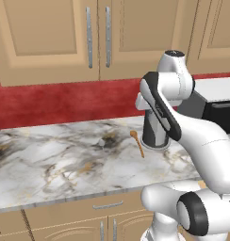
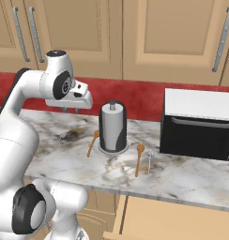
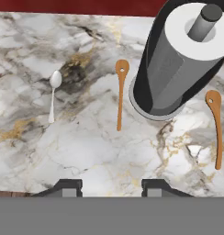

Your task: Organize the utensils by type. Pick up the wooden spoons from the counter and place them in the open cabinet. Then pick up the metallic utensils from the counter and place them in the open drawer.

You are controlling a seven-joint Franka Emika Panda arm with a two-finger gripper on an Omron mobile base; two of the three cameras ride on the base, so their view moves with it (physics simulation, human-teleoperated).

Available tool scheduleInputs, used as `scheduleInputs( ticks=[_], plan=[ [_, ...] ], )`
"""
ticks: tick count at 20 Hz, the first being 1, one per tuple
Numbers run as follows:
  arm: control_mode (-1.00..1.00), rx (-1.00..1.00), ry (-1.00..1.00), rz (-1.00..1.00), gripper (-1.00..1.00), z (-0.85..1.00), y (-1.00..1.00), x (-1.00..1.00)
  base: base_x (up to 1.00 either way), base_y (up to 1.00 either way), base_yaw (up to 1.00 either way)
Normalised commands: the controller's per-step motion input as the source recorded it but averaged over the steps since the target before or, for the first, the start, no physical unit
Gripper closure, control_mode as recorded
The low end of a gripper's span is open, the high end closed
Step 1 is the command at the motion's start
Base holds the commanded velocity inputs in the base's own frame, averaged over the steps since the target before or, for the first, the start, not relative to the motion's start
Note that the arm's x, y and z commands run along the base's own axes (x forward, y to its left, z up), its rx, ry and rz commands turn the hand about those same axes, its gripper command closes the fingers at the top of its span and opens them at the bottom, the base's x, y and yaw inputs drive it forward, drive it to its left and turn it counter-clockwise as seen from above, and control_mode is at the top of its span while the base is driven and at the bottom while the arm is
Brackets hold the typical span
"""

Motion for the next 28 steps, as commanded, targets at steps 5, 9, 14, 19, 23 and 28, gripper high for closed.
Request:
scheduleInputs(
  ticks=[5, 9, 14, 19, 23, 28],
  plan=[
    [-1.0, 0.01, 0.0, 0.0, -1.0, -0.07, -0.03, -0.2, 0.0, 0.0, 0.0],
    [-1.0, 0.0, 0.0, 0.0, -1.0, -0.25, -0.02, -0.48, 0.0, 0.0, 0.0],
    [-1.0, 0.0, -0.01, 0.0, -1.0, -0.39, 0.0, -0.23, 0.0, 0.0, 0.0],
    [-1.0, 0.0, -0.01, -0.05, -1.0, -0.52, -0.01, 0.06, 0.0, 0.0, 0.0],
    [-1.0, 0.0, -0.03, -0.17, -1.0, -0.55, 0.0, 0.2, 0.0, 0.0, 0.0],
    [-1.0, 0.0, -0.08, -0.34, -1.0, -0.47, 0.03, 0.18, 0.0, 0.0, 0.0]
  ],
)
